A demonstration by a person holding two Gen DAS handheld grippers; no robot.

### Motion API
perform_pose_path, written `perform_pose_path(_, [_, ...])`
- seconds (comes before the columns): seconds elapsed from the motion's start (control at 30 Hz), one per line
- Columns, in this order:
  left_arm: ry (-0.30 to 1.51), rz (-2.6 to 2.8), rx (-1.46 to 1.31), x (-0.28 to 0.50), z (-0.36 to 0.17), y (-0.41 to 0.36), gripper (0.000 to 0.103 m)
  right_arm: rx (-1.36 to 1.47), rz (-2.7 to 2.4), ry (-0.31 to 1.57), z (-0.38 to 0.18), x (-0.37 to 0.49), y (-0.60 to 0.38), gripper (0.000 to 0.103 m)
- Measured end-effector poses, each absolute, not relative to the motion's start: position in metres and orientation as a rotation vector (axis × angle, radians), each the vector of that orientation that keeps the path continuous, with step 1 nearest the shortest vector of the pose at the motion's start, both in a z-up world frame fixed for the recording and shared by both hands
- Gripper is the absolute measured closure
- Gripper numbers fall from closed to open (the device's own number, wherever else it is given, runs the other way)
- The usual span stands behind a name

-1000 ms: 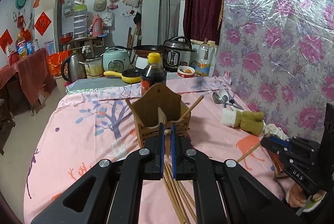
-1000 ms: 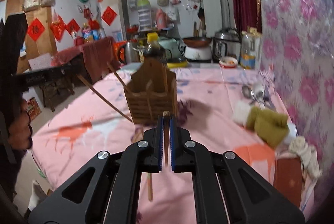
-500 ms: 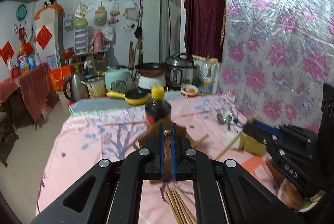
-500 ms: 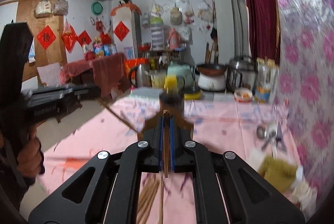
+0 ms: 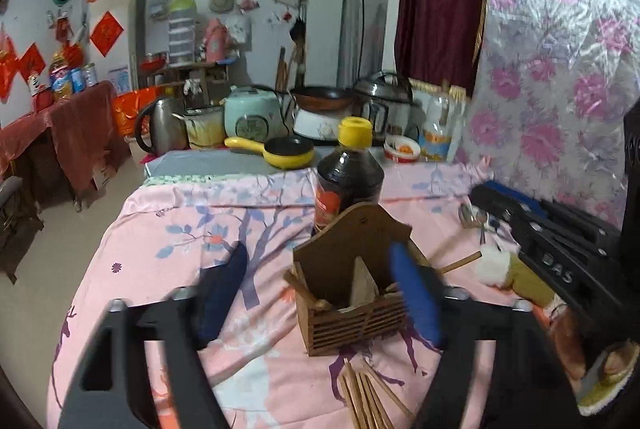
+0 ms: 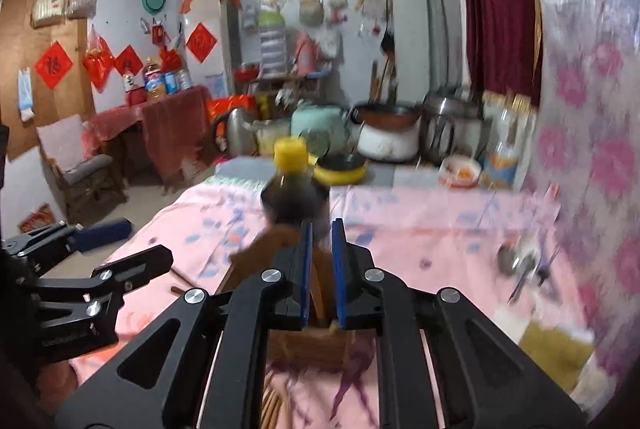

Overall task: Organize utensils
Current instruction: 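Open both grippers and withdraw them back toward the chopstick pile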

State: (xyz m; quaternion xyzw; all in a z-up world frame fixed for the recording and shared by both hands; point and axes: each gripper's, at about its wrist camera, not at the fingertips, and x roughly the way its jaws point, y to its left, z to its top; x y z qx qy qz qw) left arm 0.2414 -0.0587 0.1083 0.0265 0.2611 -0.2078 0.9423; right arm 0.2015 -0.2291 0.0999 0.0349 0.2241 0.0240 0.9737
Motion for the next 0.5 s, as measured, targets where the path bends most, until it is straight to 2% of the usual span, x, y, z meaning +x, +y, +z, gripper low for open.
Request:
perform_pose_path(0.07, [0.520, -0.408, 0.055, 0.233, 0.110, -0.052, 0.027, 0.055, 0.036, 0.406, 0.105, 0.184, -0.231, 0.089])
perform_pose_path(0.13, [0.510, -0.399, 0.029, 0.226, 0.113, -0.043, 0.022, 0.056, 0.039, 0.363, 0.114, 0.162, -0.233, 0.072])
perform_pose_path(0.2, [0.498, -0.395, 0.007, 0.218, 0.117, -0.035, 0.016, 0.063, 0.034, 0.307, 0.121, 0.136, -0.234, 0.036])
perform_pose_path(0.27, [0.481, -0.382, -0.006, 0.205, 0.119, -0.027, 0.013, 0.073, 0.009, 0.247, 0.124, 0.114, -0.238, 0.015])
perform_pose_path(0.3, [0.478, -0.377, -0.009, 0.201, 0.119, -0.024, 0.010, 0.079, -0.005, 0.219, 0.124, 0.100, -0.239, 0.010])
perform_pose_path(0.37, [0.469, -0.359, -0.023, 0.187, 0.116, -0.015, 0.006, 0.090, -0.018, 0.193, 0.123, 0.083, -0.244, 0.007])
perform_pose_path(0.5, [0.492, -0.312, -0.016, 0.162, 0.093, -0.004, 0.006, 0.156, -0.040, 0.207, 0.099, 0.051, -0.254, 0.007])
